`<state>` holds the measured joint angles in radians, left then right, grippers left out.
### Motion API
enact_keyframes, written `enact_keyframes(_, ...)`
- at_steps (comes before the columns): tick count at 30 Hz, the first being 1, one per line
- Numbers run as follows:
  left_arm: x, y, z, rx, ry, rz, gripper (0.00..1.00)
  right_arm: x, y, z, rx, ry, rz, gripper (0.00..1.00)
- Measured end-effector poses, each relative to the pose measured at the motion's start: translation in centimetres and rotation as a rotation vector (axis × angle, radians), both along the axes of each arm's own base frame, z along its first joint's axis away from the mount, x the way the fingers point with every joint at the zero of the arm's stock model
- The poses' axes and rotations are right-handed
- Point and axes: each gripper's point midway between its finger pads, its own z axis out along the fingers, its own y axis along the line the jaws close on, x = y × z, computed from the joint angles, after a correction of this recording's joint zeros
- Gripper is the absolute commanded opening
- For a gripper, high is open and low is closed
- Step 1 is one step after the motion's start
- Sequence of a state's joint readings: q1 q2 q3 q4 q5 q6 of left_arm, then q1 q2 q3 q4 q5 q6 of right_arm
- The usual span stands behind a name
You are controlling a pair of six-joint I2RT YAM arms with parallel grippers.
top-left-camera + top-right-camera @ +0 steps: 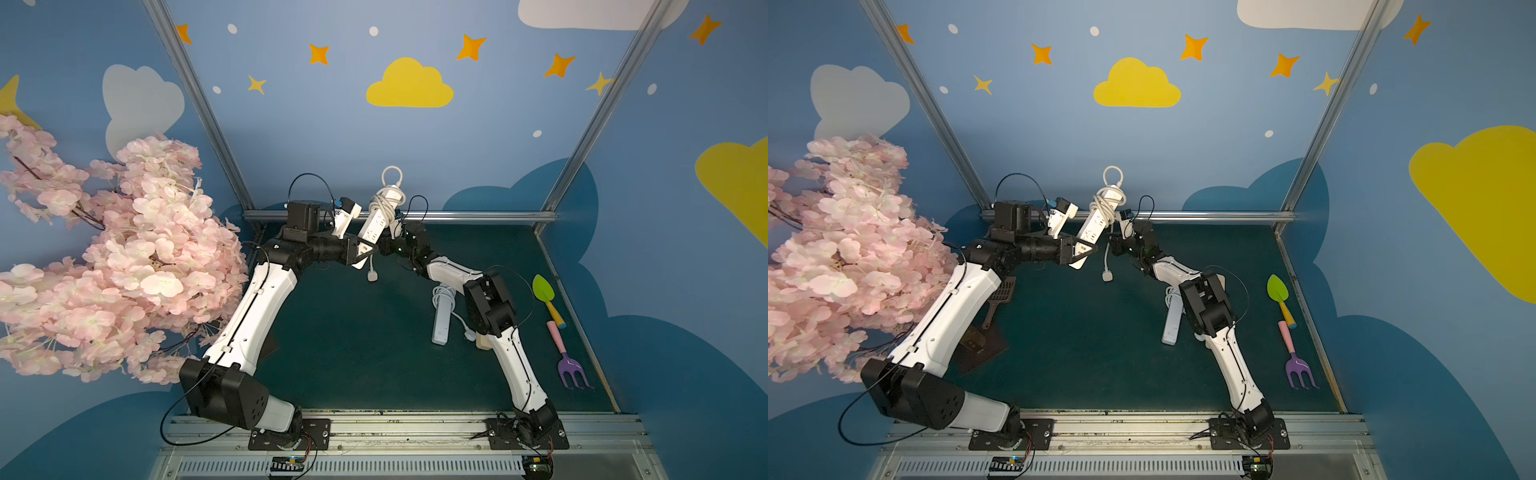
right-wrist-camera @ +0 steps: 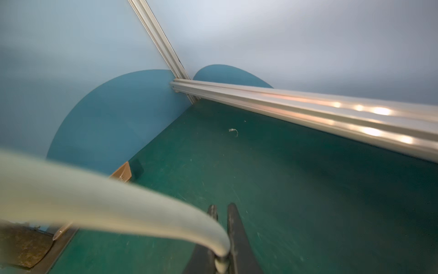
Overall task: Wrap the cord around the power strip
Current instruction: Wrap the power cord around the power strip.
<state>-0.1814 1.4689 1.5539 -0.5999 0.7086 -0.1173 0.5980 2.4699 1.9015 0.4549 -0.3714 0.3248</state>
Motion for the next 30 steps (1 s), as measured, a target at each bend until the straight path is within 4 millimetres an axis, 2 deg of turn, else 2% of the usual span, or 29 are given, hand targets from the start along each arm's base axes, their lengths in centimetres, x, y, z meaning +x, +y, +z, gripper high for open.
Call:
enact_keyframes(3, 2.5, 3.1, 0.0, 0.035, -0.023, 0.1, 0.03, -1.9, -0.7, -0.4, -0.048, 0.004, -0.013, 0.0)
enact_keyframes(7, 5.9, 7.6, -1.4, 0.121, -0.019, 0.241, 0.03, -5.8, -1.3, -0.7, -0.13, 0.018, -0.005, 0.0)
enact_keyframes(12, 8.6, 11.4, -5.3, 0.228, 0.044, 0.356, 0.03, -11.9, -1.5, -1.2, -0.289, -0.028, 0.059, 0.0)
enact_keyframes(14, 9.2, 12.4, -7.2, 0.299, 0.067, 0.384, 0.03, -14.3, -1.5, -1.1, -0.377, -0.087, 0.081, 0.0)
enact_keyframes(17, 9.2, 13.2, -9.9, 0.427, 0.106, 0.392, 0.03, -16.8, -2.0, 0.0, -0.499, -0.188, 0.076, 0.0)
enact_keyframes(20, 8.6, 13.3, -12.1, 0.531, 0.144, 0.367, 0.03, -17.2, -3.5, 1.8, -0.628, -0.31, 0.022, 0.0)
enact_keyframes(24, 7.3, 12.6, -14.0, 0.639, 0.17, 0.304, 0.03, -15.8, -6.0, 4.9, -0.779, -0.479, -0.068, 0.0)
enact_keyframes(27, 6.1, 11.3, -15.1, 0.699, 0.178, 0.23, 0.03, -14.6, -7.2, 7.5, -0.855, -0.572, -0.099, 0.0)
enact_keyframes(30, 4.2, 9.1, -16.4, 0.735, 0.2, 0.117, 0.03, -13.0, -7.6, 11.2, -0.876, -0.652, -0.123, 0.0)
